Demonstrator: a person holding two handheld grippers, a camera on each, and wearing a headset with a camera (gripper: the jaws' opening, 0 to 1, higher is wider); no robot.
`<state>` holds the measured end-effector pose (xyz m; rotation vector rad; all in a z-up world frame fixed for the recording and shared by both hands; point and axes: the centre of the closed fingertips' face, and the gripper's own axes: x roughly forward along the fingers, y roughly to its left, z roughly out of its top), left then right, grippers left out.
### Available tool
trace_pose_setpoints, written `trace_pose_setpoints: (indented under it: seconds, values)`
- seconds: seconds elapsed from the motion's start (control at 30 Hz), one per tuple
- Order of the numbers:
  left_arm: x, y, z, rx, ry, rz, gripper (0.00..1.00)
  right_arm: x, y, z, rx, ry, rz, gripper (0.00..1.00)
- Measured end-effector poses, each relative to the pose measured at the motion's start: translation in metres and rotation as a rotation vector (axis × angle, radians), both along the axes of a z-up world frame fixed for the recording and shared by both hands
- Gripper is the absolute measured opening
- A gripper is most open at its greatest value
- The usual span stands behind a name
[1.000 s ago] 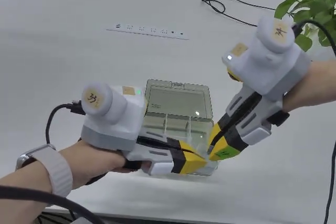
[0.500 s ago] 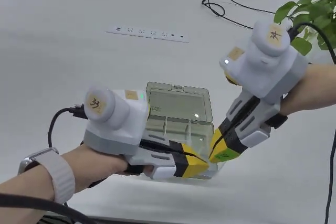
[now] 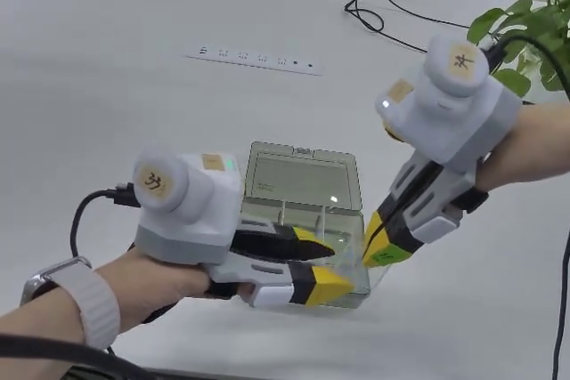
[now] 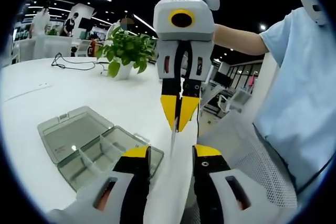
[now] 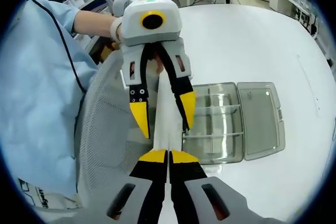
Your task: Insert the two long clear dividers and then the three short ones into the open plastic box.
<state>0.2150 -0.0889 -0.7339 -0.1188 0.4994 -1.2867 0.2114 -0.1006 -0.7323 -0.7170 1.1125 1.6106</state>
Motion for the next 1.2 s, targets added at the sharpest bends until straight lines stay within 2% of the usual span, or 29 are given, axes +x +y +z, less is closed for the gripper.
trace_pose_setpoints:
  seconds: [0.07, 0.23, 0.33, 0.4, 0.6, 0.67, 0.8, 0.87, 1.0, 1.2]
  values:
    - [0.004, 0.006, -0.005, 0.04, -0.021, 0.023, 0.39, 0.005, -0.004, -0.002, -0.029, -0.017, -0.013, 0.02]
    - [0.011, 0.018, -0.01, 0.081, -0.042, 0.059, 0.55, 0.014, -0.006, -0.004, -0.052, -0.045, -0.029, 0.02]
    - [0.019, 0.028, -0.016, 0.134, -0.082, 0.107, 0.73, 0.02, -0.007, -0.005, -0.067, -0.068, -0.029, 0.02]
    - [0.021, 0.034, -0.019, 0.159, -0.087, 0.124, 0.81, 0.025, -0.008, -0.007, -0.08, -0.089, -0.028, 0.02]
    - [0.029, 0.051, -0.025, 0.204, -0.086, 0.197, 1.0, 0.035, -0.008, -0.009, -0.099, -0.113, -0.05, 0.02]
    - [0.032, 0.058, -0.026, 0.218, -0.095, 0.217, 1.0, 0.037, -0.007, -0.009, -0.097, -0.118, -0.051, 0.02]
    - [0.034, 0.066, -0.026, 0.216, -0.082, 0.237, 1.0, 0.044, -0.008, -0.012, -0.113, -0.142, -0.052, 0.02]
    - [0.034, 0.067, -0.026, 0.217, -0.089, 0.242, 1.0, 0.046, -0.007, -0.013, -0.119, -0.144, -0.054, 0.02]
    - [0.031, 0.07, -0.029, 0.226, -0.084, 0.24, 1.0, 0.053, -0.008, -0.017, -0.132, -0.168, -0.064, 0.02]
    - [0.028, 0.074, -0.033, 0.225, -0.07, 0.253, 1.0, 0.056, -0.005, -0.022, -0.139, -0.175, -0.056, 0.02]
